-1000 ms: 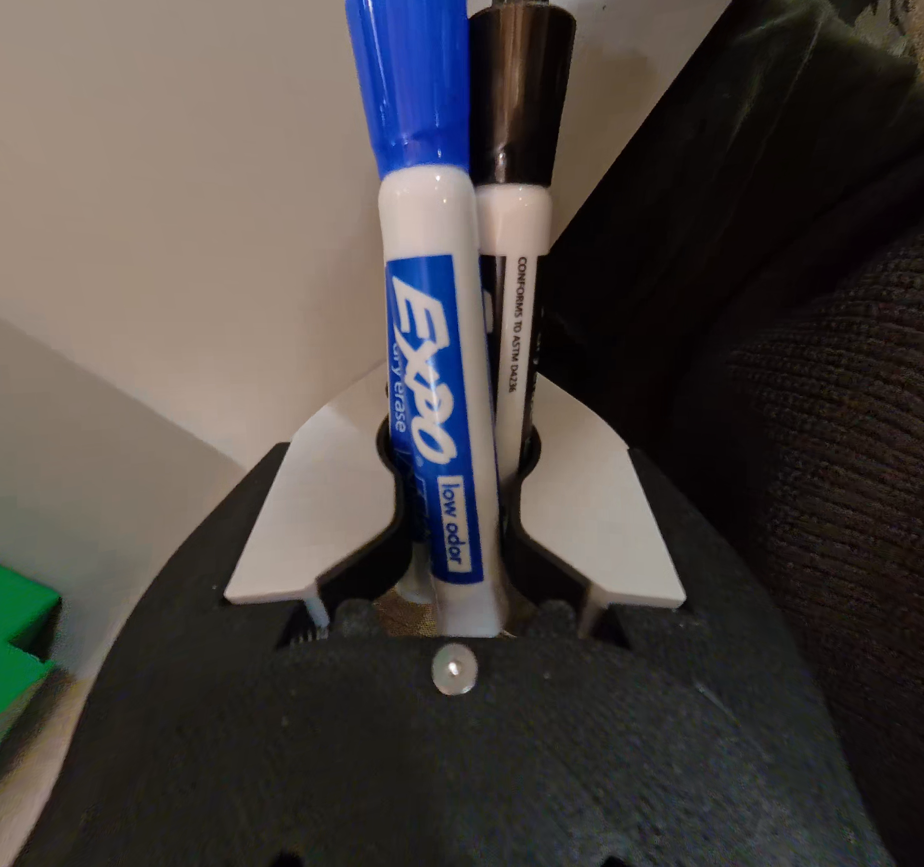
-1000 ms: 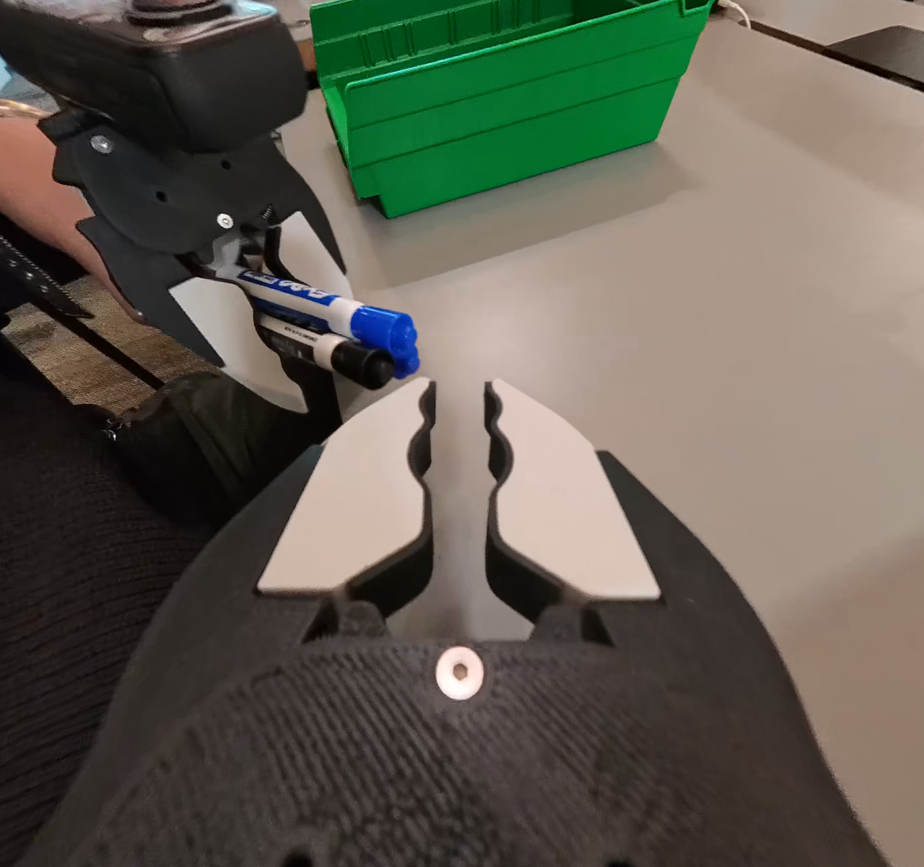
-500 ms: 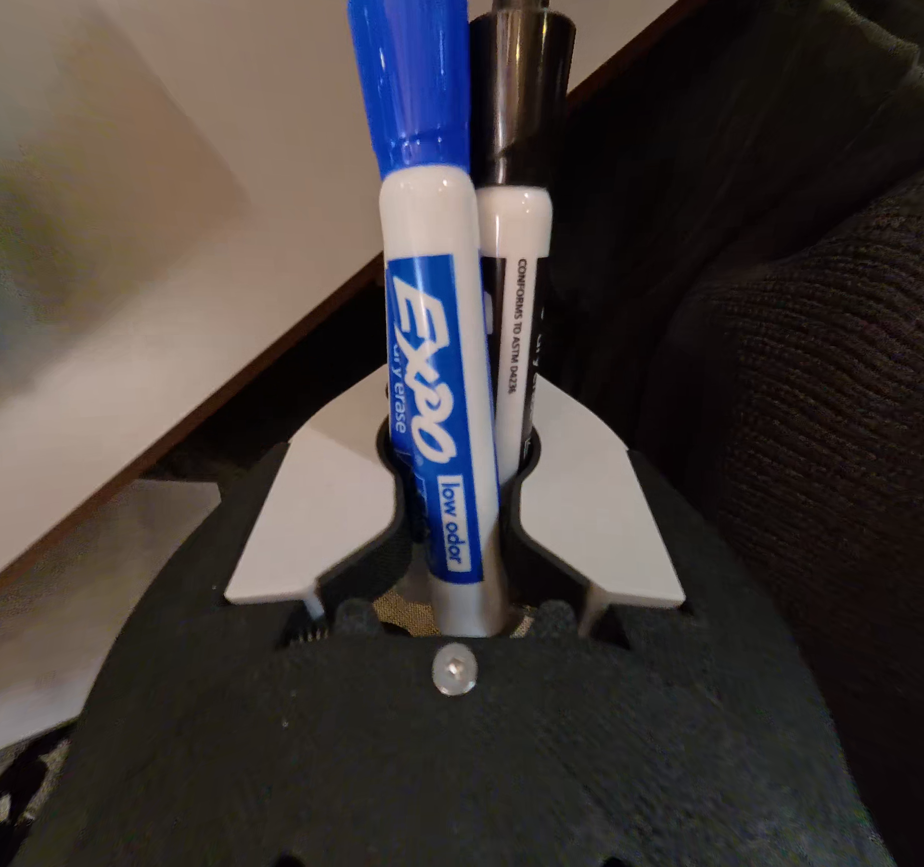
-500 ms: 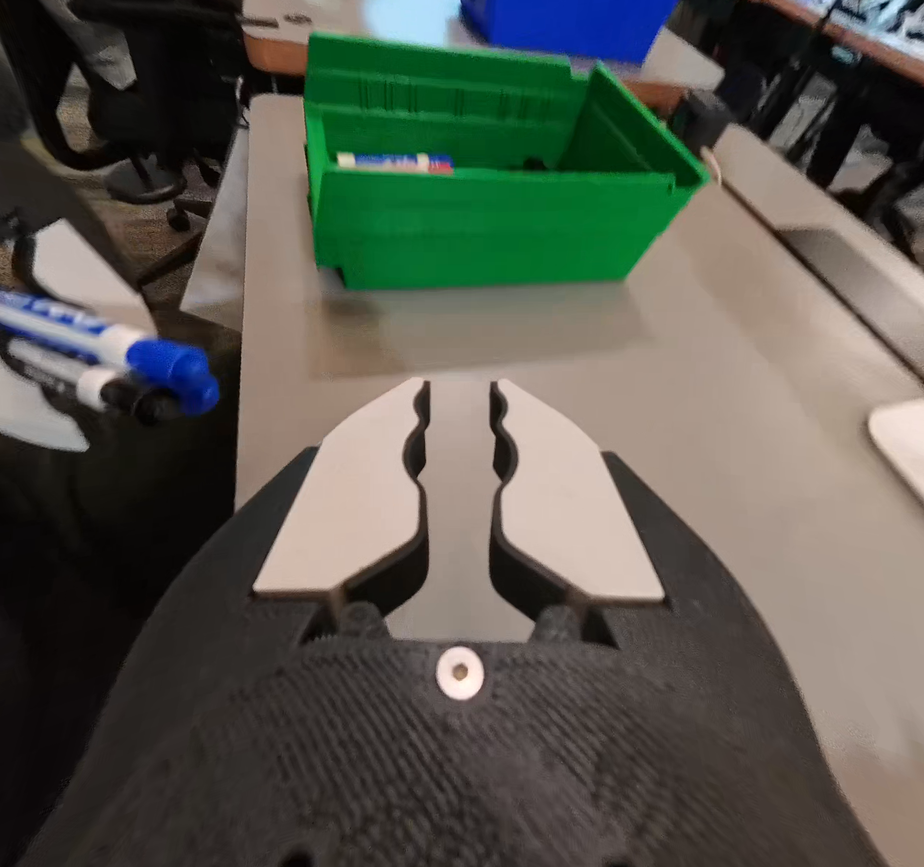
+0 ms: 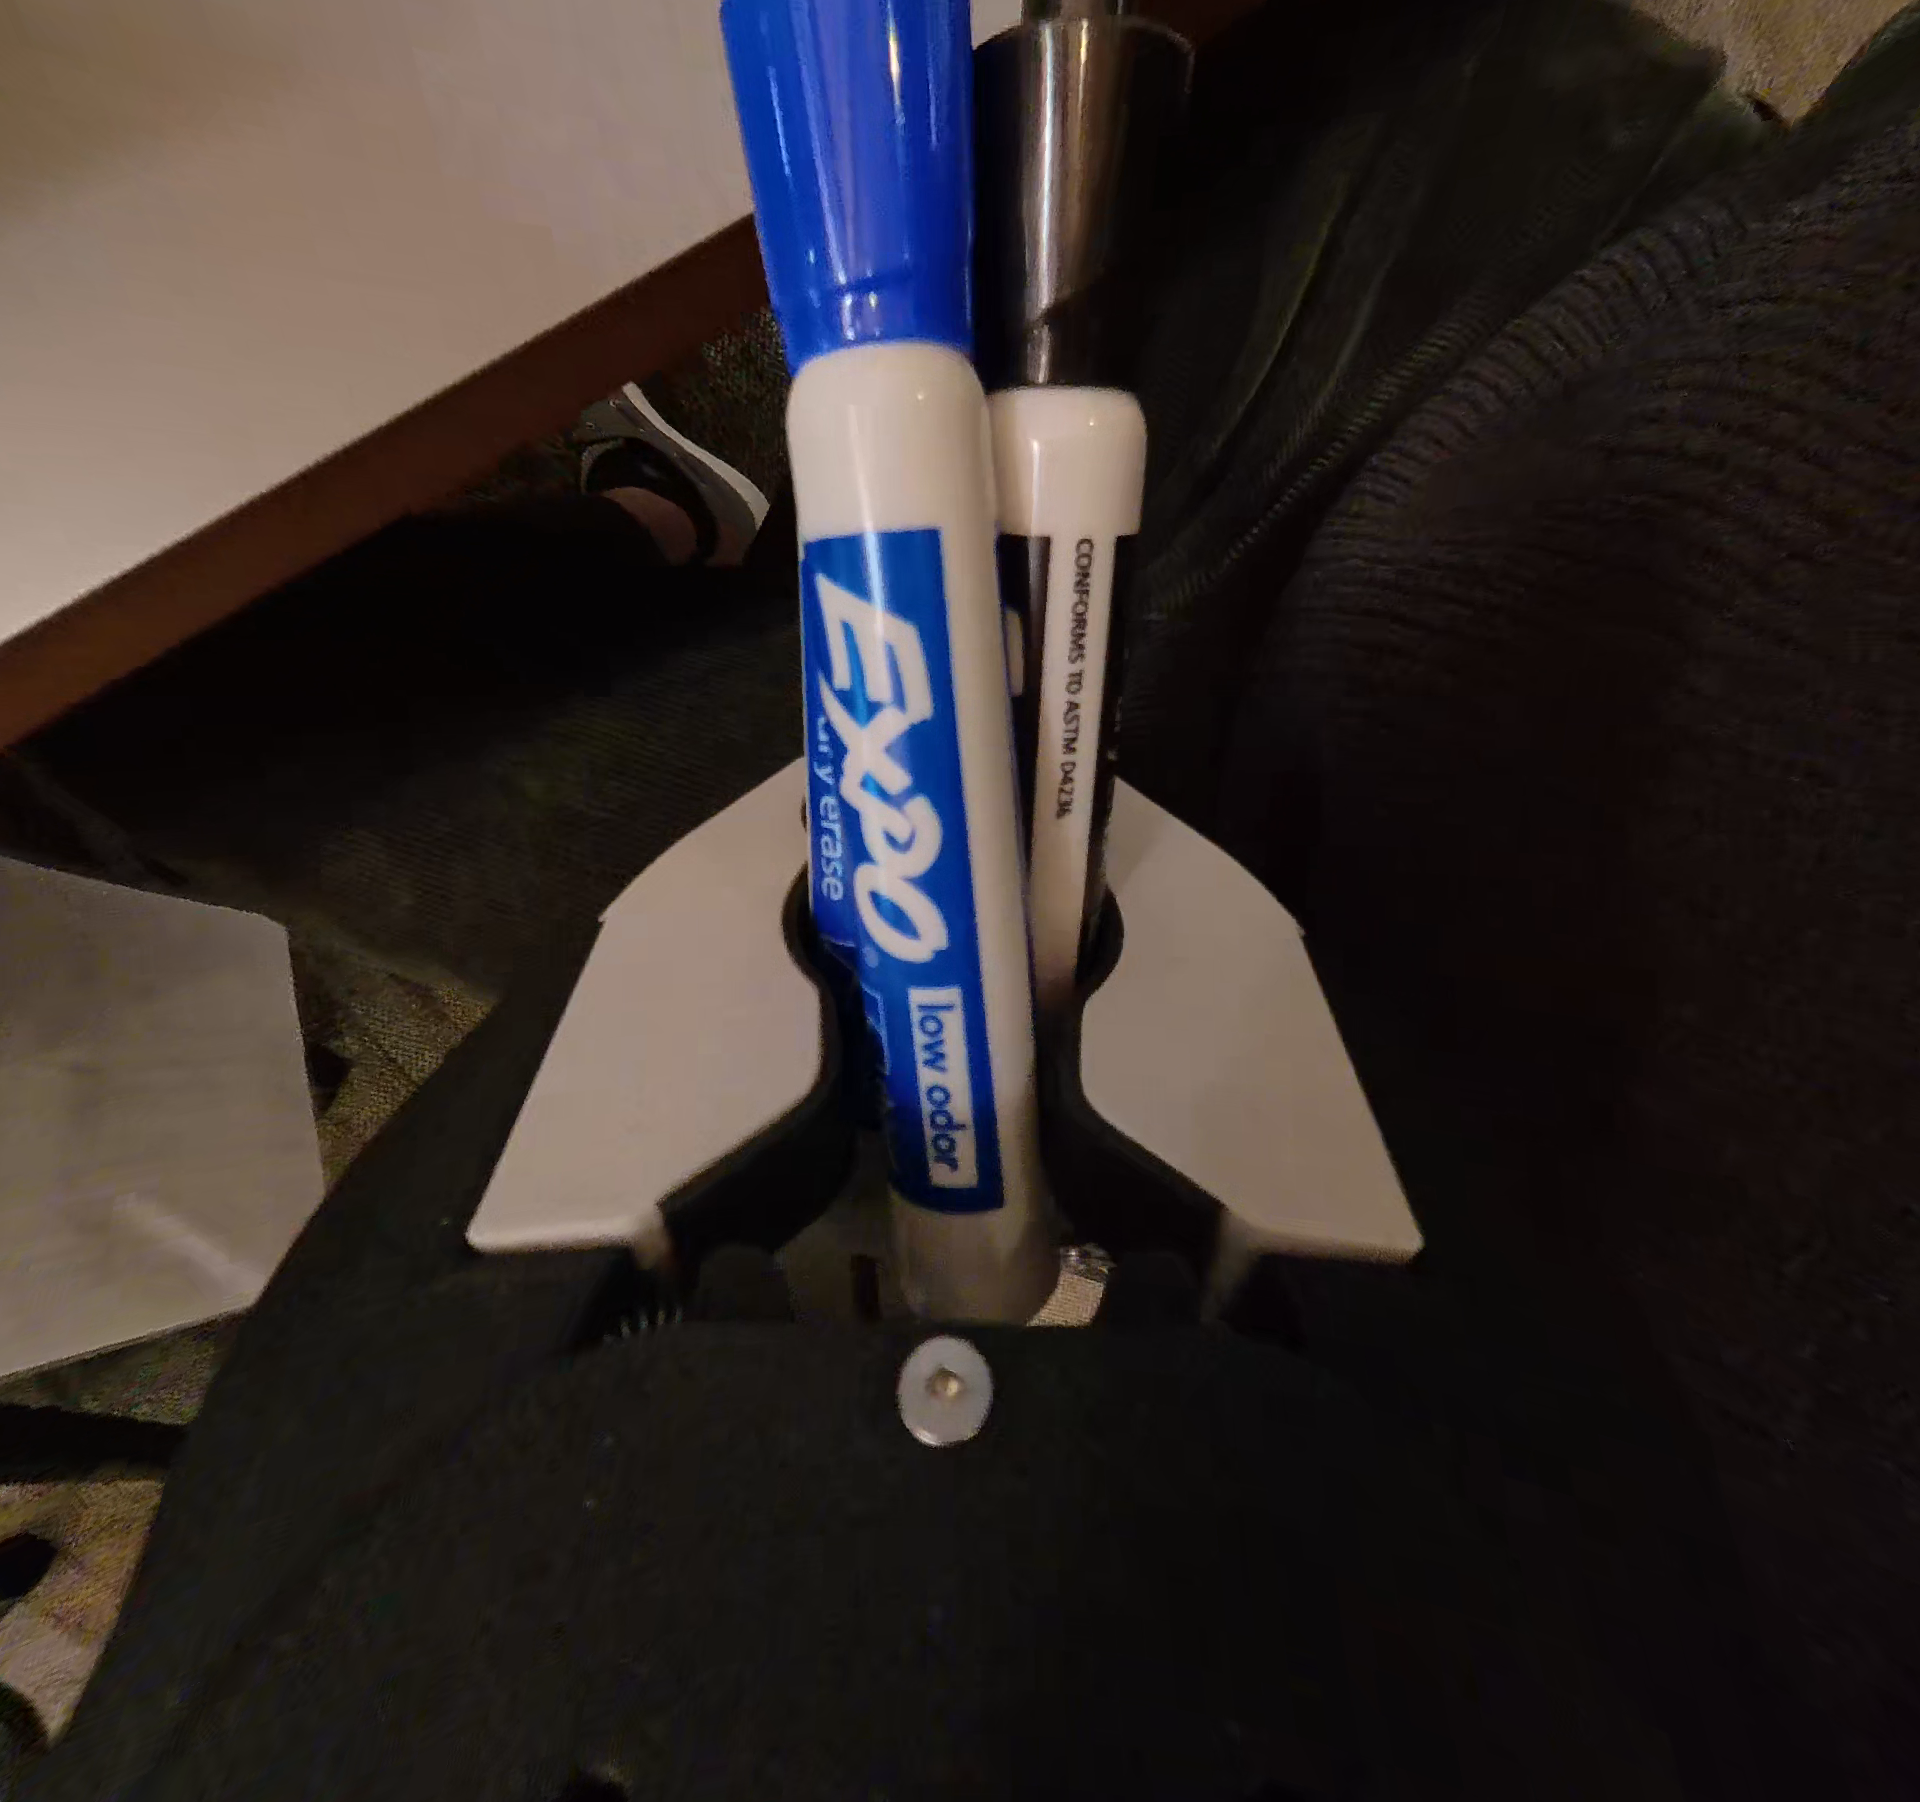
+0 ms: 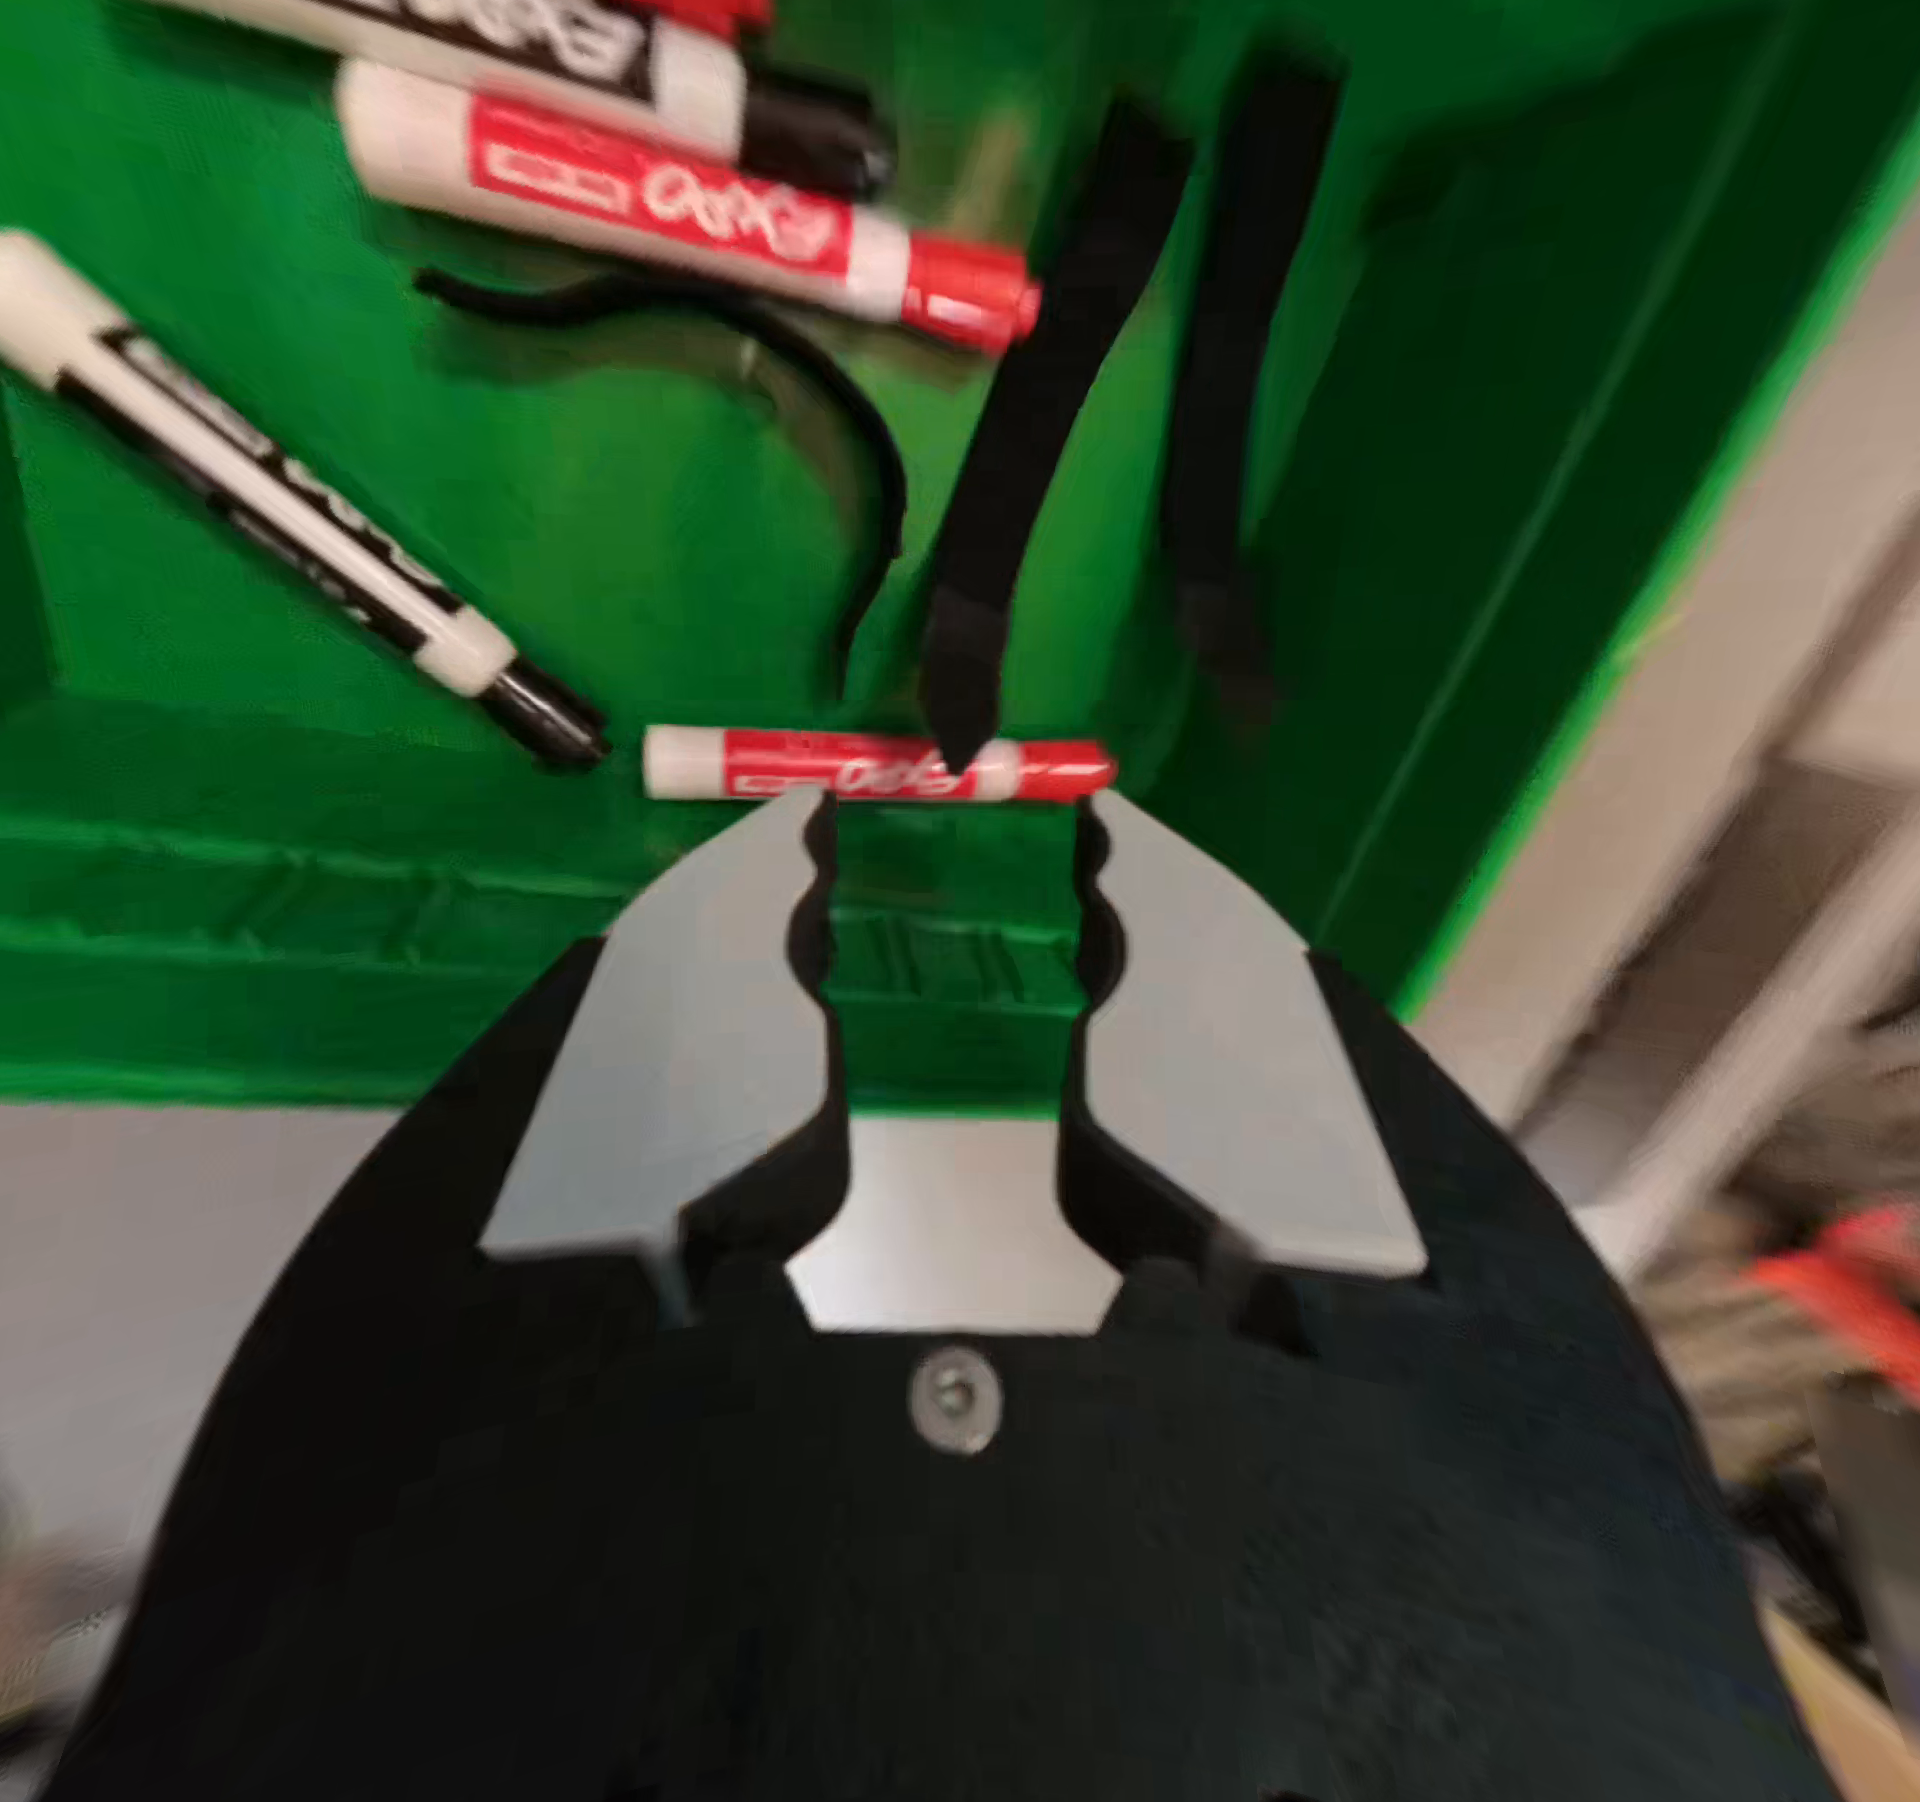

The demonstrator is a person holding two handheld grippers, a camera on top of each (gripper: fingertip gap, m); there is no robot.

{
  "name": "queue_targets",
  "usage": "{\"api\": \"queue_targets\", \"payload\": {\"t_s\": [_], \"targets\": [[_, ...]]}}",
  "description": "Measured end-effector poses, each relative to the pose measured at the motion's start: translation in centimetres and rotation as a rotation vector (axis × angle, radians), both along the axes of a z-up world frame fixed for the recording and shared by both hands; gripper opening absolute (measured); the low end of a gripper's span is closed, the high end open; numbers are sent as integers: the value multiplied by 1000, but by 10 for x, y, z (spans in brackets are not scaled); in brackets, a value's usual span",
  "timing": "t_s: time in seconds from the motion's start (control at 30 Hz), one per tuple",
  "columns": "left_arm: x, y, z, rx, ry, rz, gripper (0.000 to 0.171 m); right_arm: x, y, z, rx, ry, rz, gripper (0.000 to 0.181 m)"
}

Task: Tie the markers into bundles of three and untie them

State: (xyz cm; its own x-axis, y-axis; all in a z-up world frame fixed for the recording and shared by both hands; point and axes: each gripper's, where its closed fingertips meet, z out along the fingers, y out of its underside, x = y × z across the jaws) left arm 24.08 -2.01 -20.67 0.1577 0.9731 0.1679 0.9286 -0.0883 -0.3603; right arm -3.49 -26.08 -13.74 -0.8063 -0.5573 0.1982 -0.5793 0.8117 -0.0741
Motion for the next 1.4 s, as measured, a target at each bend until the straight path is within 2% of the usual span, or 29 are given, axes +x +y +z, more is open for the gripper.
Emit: {"api": "queue_targets", "payload": {"t_s": [0.03, 0.07, 0.17, 0.2, 0.23, 0.27, 0.4, 0.53, 0.67, 0.77, 0.9, 1.07, 1.13, 1.17, 1.2, 1.3, 1.4], "targets": [[2, -2, 0, 7, 2, 11, 46, 1, 3, -13, 128, -65, -114, 55], [3, -3, 0, 13, 3, 20, 46, 2, 3, -24, 223, -121, -184, 58], [7, -8, -2, 24, 4, 39, 46, -15, -2, -49, 341, -81, -255, 55], [8, -9, -2, 25, 2, 43, 46, -15, -4, -54, 352, -97, -271, 43], [9, -10, -3, 24, 4, 46, 46, -10, -7, -55, 354, -146, -276, 22], [8, -12, -3, 22, 14, 50, 46, -3, -10, -53, 346, -202, -272, 14], [6, -14, -4, 38, 32, 64, 45, 15, -21, -14, 158, -367, -234, 6], [4, -11, -5, 11, 23, 40, 46, 20, 2, 46, -66, -481, -190, 4], [-6, -3, -2, -22, 34, -10, 46, 13, 57, 99, -328, -551, -184, 4], [-16, 5, 0, -38, 42, -55, 46, -6, 121, 110, -498, -496, -230, 5], [-34, 21, 2, -48, 57, -139, 46, -47, 227, 72, -594, -199, -357, 7], [-63, 41, 3, -24, 69, -251, 46, -75, 337, -6, -528, 92, -547, 13], [-76, 49, 5, -18, 79, -301, 46, -56, 355, -30, -514, 63, -566, 18], [-82, 53, 7, -18, 86, -326, 45, -39, 359, -36, -515, 11, -552, 27], [-88, 57, 8, -20, 92, -351, 45, -27, 363, -38, -529, -17, -554, 38], [-103, 63, 9, -38, 106, -415, 45, -24, 386, -29, -579, 24, -617, 50], [-114, 68, 8, -33, 113, -465, 45, -35, 415, -23, -653, 49, -728, 48]]}}
